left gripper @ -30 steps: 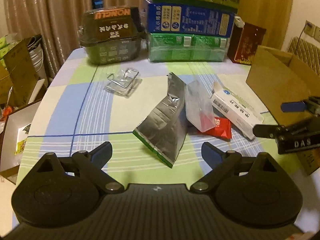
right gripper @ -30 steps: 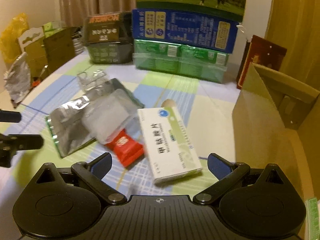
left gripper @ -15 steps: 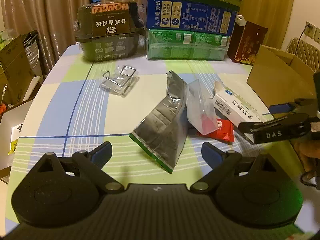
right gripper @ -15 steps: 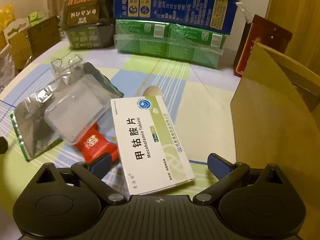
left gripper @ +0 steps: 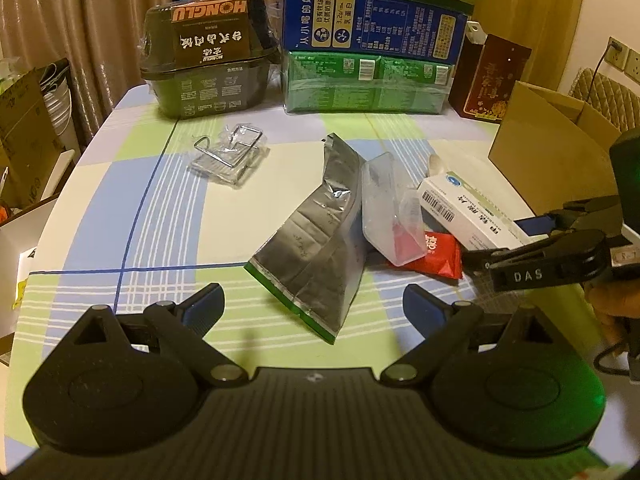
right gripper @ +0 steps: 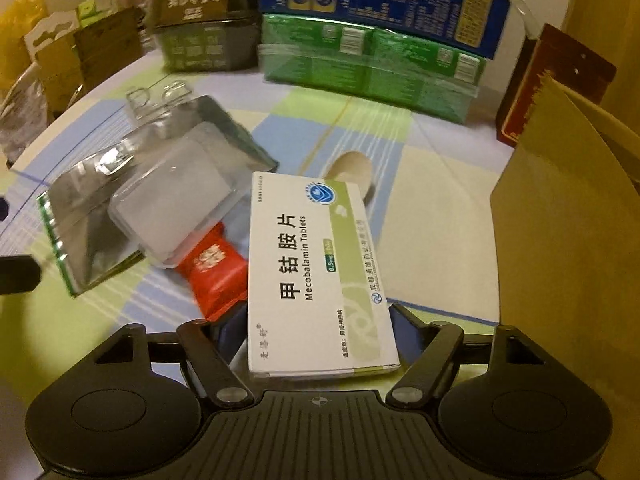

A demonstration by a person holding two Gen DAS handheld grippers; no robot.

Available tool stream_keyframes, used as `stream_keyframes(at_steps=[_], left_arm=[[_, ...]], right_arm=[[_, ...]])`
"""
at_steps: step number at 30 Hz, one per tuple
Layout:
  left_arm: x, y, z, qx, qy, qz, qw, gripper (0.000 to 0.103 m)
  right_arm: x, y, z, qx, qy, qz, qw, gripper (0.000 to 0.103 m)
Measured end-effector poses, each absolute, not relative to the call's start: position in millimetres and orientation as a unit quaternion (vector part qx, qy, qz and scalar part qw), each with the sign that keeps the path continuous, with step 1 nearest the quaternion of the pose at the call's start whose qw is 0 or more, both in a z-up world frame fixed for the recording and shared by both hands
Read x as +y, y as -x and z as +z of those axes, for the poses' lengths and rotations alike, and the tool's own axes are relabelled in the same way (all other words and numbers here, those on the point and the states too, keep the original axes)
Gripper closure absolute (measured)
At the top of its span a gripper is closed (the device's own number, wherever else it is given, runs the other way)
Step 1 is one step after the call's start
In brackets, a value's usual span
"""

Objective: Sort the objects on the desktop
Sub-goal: 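Lower the right tool onto the white Mecobalamin box and close it while the left tool approaches the clear tray, then grasp the clear plastic tray with the left tool while the right tool holds the medicine box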

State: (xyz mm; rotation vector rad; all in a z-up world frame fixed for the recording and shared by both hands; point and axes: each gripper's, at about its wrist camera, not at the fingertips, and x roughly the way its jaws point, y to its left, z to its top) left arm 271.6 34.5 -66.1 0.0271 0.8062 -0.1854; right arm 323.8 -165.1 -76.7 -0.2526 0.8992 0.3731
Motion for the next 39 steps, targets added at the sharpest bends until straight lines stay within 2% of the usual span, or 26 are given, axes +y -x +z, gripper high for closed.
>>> stream_keyframes(at_steps=[13,19,28,39], left_arm=[[31,-264,-64,0.384,-0.029,-0.113,0.916,0.010],[32,-266,-74,0.403,0.013,-0.125,0.906,0.015],[13,-277,-81,0.407,0.055,-0.088,0.908,0.018],[-10,-288,-93,0.409,0.023,-0.057,0.910,0.040]], right_arm=[[-133,-274,-82,0.448,0.157,0.251,0.843,0.032],[-137,-268,-73,0.427,0.172,0.214,0.862,0.032],[-154,-284,-77,0.417,0.188,0.184,0.870,0.032],[-168,-294,-78,0.432,0.136,0.197,0.869,0.032]])
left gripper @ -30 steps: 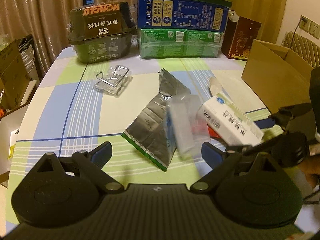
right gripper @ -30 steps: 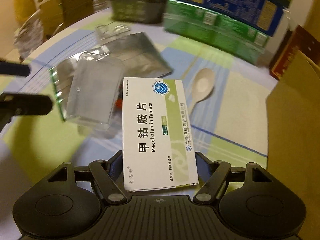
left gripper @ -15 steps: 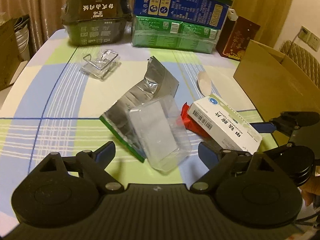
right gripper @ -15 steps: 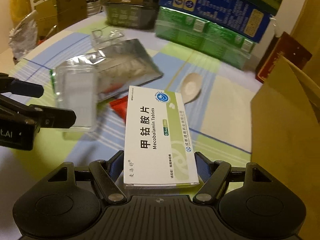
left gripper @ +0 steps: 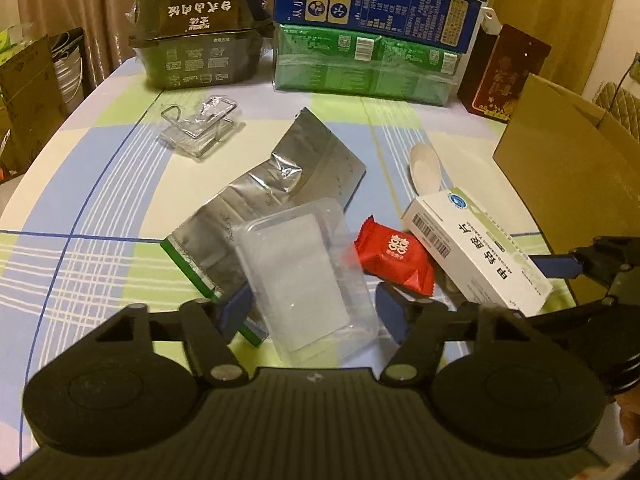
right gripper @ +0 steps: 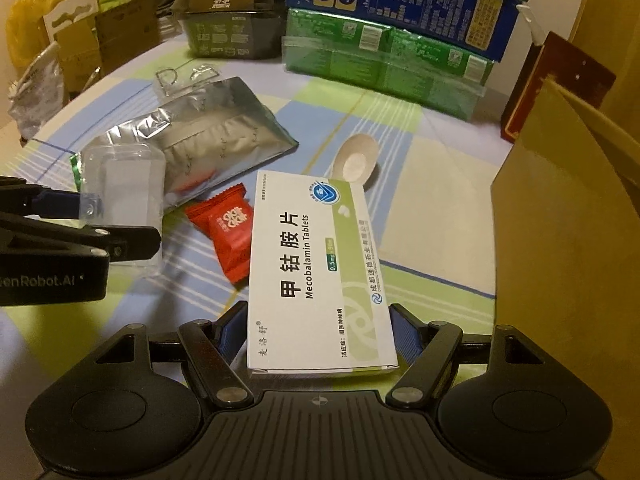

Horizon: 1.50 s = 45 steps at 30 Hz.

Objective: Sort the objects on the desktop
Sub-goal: 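Grasp the clear plastic tray with the left tool while the right tool holds the medicine box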

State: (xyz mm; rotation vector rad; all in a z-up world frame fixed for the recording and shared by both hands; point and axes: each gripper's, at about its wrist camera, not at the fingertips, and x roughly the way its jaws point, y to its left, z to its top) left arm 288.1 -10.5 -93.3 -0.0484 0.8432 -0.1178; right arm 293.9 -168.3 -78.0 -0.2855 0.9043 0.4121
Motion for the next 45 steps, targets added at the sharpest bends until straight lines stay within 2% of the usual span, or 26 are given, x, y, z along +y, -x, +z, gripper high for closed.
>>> stream_keyframes(at_steps=[14,17,25,29,32,37,40,41,42,45], left_arm=[[13,-262,-89,0.448,0.001,-0.119,0.886,0.042],[10,-259,-93,0.449,-0.007,-0.102,0.888,0.036],[-7,-260,-96,0.440,-0.046,-0.095,0.892,0.035],[-11,-261,-103,0.449,-0.060,-0.101,0.886,0.038],[-8,-262,-104,0.454,-0.057,-0.102,0.883,0.050],[-9,-262,-104,0.454,-0.059,-0.105,0.883,0.050],[-10,-263,-105,0.454,-0.062,-0.107,0.882,0.050],[-10,-263,-105,0.454,-0.062,-0.107,0.882,0.050],[-10,-264,-106,0.455,-0.061,-0.106,0.882,0.050],[-9,-265,-107,0.458,-0.062,-0.104,0.881,0.050]], right_arm=[[-167,-290,-72,0.447,0.111,0.230,0.857,0.032],[-166,-290,-74,0.446,0.115,0.232,0.857,0.031],[-173,-297,-79,0.440,0.112,0.228,0.861,0.030],[-176,-302,-79,0.434,0.098,0.224,0.867,0.022],[-182,-308,-80,0.438,0.067,0.222,0.869,0.021],[-190,-316,-80,0.445,0.023,0.213,0.869,0.021],[-191,-319,-80,0.456,0.014,0.211,0.865,0.022],[-191,-319,-79,0.457,0.015,0.211,0.864,0.031],[-190,-319,-78,0.458,0.016,0.211,0.863,0.035],[-190,-317,-75,0.459,0.022,0.200,0.865,0.035]])
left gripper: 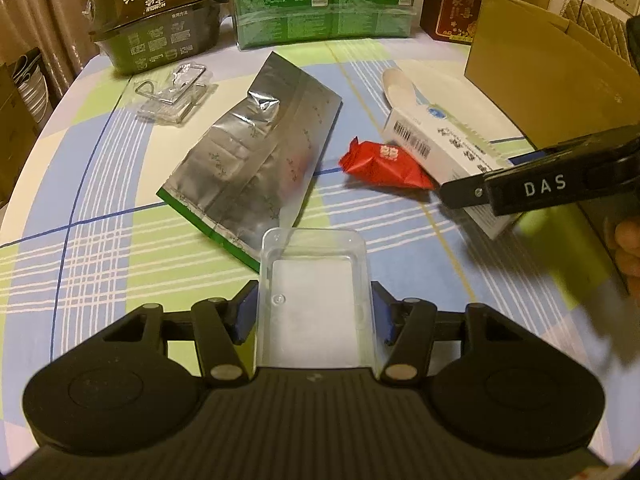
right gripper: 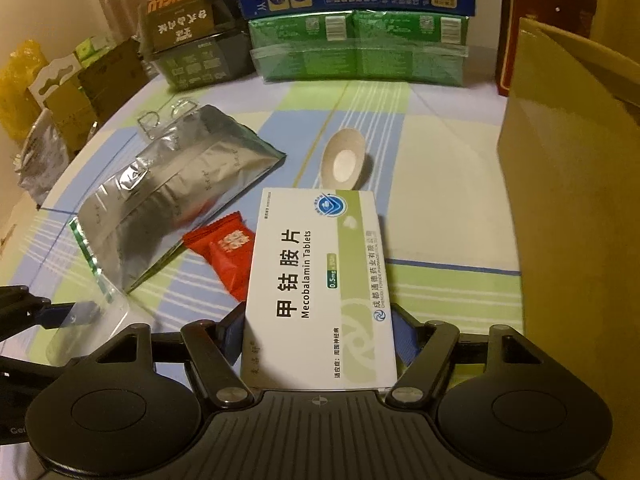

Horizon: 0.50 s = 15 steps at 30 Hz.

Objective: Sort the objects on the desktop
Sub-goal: 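Grasp the clear plastic tray with the left tool while the right tool holds the medicine box, then lift and carry the tray and medicine box over the cardboard box with both tools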

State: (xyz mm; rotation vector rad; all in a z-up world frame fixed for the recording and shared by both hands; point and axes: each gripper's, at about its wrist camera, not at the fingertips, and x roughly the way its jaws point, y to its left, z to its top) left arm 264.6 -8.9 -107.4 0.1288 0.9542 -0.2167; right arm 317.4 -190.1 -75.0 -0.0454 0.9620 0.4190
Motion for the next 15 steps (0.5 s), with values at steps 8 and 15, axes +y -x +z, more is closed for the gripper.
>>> stream_keyframes(at_steps=[8,15], left_arm=[[-6,-258,-94,0.449,-0.048,-0.095,0.887,0.051],[-10,-244,-73,0.433,-0.046,-0.102,0.895,0.051]], right_arm=[[-189,-303,-57,0.427,0.036,0.188,0.884,0.035],[-192,-270,-32,0.392,0.035,0.192,0.899,0.035]])
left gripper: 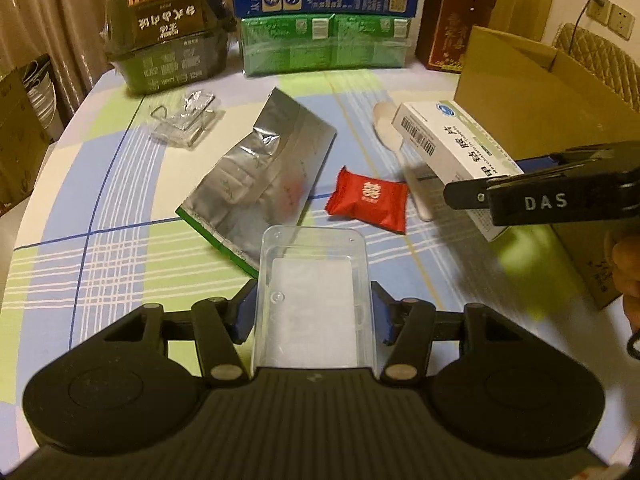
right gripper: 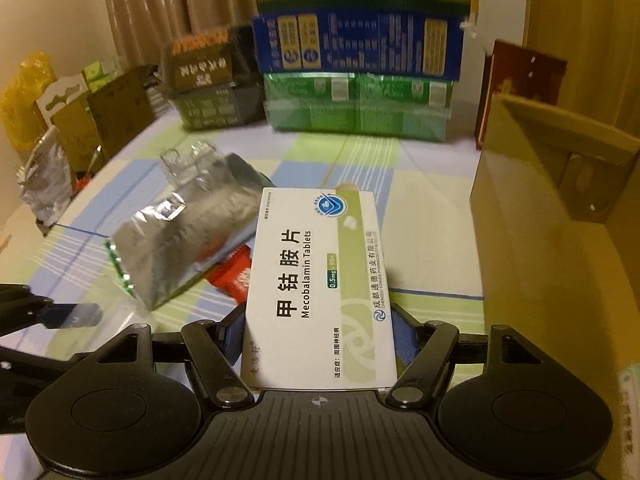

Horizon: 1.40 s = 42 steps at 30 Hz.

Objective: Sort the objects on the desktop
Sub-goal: 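Lift and carry the tray and medicine box over the cardboard box with both tools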

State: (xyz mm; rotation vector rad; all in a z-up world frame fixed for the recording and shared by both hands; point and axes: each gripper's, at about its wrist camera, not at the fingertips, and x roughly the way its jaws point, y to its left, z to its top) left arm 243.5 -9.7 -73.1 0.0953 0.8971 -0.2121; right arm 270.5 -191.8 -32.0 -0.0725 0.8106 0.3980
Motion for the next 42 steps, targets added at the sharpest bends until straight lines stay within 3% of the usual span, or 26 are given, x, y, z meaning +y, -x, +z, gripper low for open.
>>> stream_keyframes(at_steps=[21,31,42], left_arm=[[-53,-153,-36,0.404,0.001,-0.119,0.907,0.051],[-61,-129,-7,0.379,0.020,-0.105,0.919,0.051],[-145,-142,47,0.341,0.008,-0.181,0.922,0.051]], right_arm=[[-225,-155,19,0.325,0.013,0.170,0.930,0.035],[-269,-135,73,0.289,0.009,0.143,0.947,0.035],[-348,-145,113,0.270,0.032,0.082,0.959,0.035]])
